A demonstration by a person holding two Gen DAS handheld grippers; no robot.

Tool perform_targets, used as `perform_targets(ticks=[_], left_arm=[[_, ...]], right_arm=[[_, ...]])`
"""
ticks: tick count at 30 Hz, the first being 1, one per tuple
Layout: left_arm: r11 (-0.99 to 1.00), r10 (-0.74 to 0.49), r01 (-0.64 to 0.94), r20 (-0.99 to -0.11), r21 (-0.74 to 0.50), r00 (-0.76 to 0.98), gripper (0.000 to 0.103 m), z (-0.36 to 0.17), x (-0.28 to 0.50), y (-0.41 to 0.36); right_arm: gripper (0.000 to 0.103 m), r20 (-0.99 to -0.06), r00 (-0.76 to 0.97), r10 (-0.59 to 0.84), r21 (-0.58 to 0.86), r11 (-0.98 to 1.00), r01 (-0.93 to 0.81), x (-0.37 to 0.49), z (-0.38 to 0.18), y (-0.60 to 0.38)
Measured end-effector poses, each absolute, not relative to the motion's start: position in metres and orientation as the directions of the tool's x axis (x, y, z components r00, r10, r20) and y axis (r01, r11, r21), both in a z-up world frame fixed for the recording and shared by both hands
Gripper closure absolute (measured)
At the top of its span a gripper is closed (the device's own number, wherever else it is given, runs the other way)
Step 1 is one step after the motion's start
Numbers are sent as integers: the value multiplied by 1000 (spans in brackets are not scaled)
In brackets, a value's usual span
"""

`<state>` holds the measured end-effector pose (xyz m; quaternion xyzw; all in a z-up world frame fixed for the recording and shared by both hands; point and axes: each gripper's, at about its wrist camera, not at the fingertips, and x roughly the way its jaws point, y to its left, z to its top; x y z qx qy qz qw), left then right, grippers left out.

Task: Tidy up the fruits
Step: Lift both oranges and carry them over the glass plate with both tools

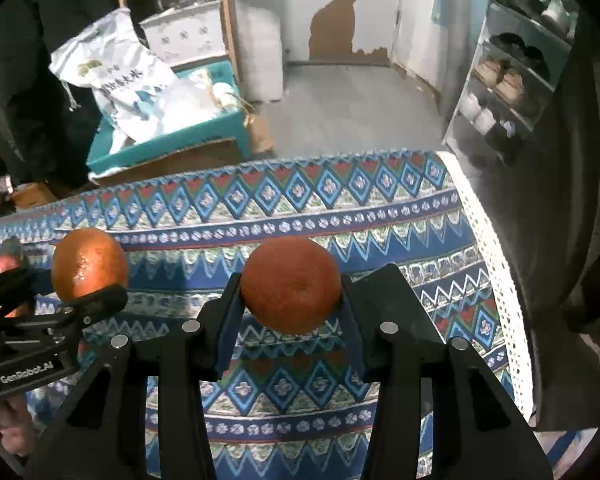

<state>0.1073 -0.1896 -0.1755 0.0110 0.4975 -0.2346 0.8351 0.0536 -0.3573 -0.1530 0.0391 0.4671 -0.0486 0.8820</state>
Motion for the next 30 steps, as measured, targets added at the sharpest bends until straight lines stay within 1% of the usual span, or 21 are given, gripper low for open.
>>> perform_targets(ticks=[15, 30], left_arm=[[902, -384, 383, -778, -201, 497, 42, -115, 76, -143], [927, -360, 311, -737, -211, 573, 42, -82, 54, -65]], right_arm=[[58, -763, 646, -17, 16, 999, 44, 34, -94, -316], [59, -712, 694, 107, 65, 994, -87, 35, -56, -248]])
